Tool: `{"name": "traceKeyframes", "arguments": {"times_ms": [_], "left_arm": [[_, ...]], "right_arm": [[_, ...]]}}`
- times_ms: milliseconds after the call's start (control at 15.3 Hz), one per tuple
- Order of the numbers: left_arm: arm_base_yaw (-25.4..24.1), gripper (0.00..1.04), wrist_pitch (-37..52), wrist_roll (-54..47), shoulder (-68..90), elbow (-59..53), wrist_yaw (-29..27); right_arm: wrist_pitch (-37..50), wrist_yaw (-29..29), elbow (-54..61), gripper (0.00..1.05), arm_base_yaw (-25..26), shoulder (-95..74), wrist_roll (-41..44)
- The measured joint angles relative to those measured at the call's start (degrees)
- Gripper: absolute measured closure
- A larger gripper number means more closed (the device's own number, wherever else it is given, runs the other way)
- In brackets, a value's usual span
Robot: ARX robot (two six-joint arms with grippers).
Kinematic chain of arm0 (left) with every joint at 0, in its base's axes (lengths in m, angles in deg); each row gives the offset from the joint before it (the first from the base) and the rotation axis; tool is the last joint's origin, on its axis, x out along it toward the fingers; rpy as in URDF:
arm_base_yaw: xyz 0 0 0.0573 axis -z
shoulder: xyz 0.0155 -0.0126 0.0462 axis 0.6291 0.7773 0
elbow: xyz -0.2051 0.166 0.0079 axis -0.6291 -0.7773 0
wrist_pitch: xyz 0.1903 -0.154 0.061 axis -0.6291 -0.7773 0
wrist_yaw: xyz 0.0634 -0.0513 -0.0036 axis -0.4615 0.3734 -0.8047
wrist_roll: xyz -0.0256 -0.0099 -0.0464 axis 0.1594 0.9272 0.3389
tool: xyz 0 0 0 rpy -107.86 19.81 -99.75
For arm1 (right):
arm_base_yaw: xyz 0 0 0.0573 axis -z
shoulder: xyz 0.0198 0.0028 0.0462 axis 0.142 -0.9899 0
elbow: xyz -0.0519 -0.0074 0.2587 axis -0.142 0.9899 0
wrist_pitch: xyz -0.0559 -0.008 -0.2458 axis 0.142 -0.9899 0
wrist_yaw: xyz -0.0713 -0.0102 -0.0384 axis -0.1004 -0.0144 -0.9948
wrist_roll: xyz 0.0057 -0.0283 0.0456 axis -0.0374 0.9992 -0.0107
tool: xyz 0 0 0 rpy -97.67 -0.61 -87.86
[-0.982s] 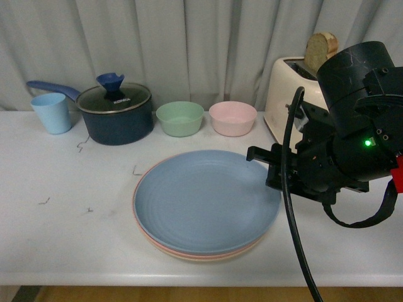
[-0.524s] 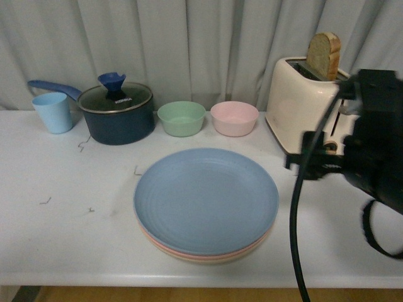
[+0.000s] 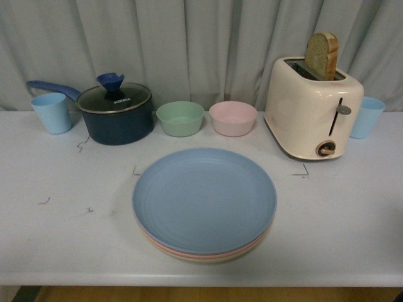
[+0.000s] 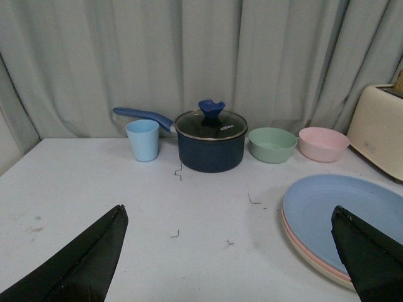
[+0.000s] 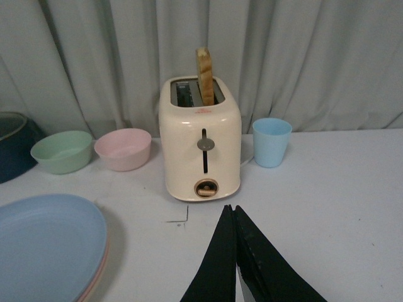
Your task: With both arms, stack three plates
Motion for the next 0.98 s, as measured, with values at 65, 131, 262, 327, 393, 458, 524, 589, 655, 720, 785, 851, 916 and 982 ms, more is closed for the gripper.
{"name": "traceKeyframes", "arguments": {"times_ms": [65,131,262,327,393,458,524,589,655,720,785,851,916,982], "left_arm": [[0.0,0.07,0.0,0.0,0.0,0.0,0.0],[0.0,0.07,0.0,0.0,0.0,0.0,0.0],[0.0,0.07,0.0,0.0,0.0,0.0,0.0],[0.0,0.07,0.0,0.0,0.0,0.0,0.0],[0.0,0.07,0.0,0.0,0.0,0.0,0.0],[0.0,0.07,0.0,0.0,0.0,0.0,0.0],[0.0,0.07,0.0,0.0,0.0,0.0,0.0],[0.0,0.07,0.0,0.0,0.0,0.0,0.0],[0.0,0.07,0.0,0.0,0.0,0.0,0.0],[0.0,0.07,0.0,0.0,0.0,0.0,0.0],[0.0,0.07,0.0,0.0,0.0,0.0,0.0],[0.0,0.07,0.0,0.0,0.0,0.0,0.0],[0.0,0.07,0.0,0.0,0.0,0.0,0.0],[0.0,0.07,0.0,0.0,0.0,0.0,0.0]], "right_arm": [[-0.8,0.2,1.0,1.03,0.4,3.1,0.0],[-2.0,0.6,1.9,1.03,0.9,5.9,0.0],[-5.8,3.8,4.0,1.03,4.9,10.7,0.0],[-7.8,3.9,5.0,1.03,5.1,13.4,0.0],[-8.9,4.2,5.5,1.03,5.1,15.3,0.0],[-11.1,4.3,6.1,1.03,5.0,18.6,0.0],[-13.3,4.3,6.6,1.03,5.0,21.4,0.0],[-15.2,4.3,7.0,1.03,5.0,23.5,0.0],[-17.5,4.3,7.6,1.03,5.0,26.2,0.0],[-19.8,4.3,8.1,1.03,5.0,29.1,0.0],[-21.3,4.3,8.2,1.03,5.0,30.9,0.0],[-23.6,4.3,8.3,1.03,5.0,33.4,0.0],[-26.0,4.3,8.5,1.03,5.0,35.9,0.0],[-28.2,4.3,8.6,1.03,5.0,38.7,0.0]]}}
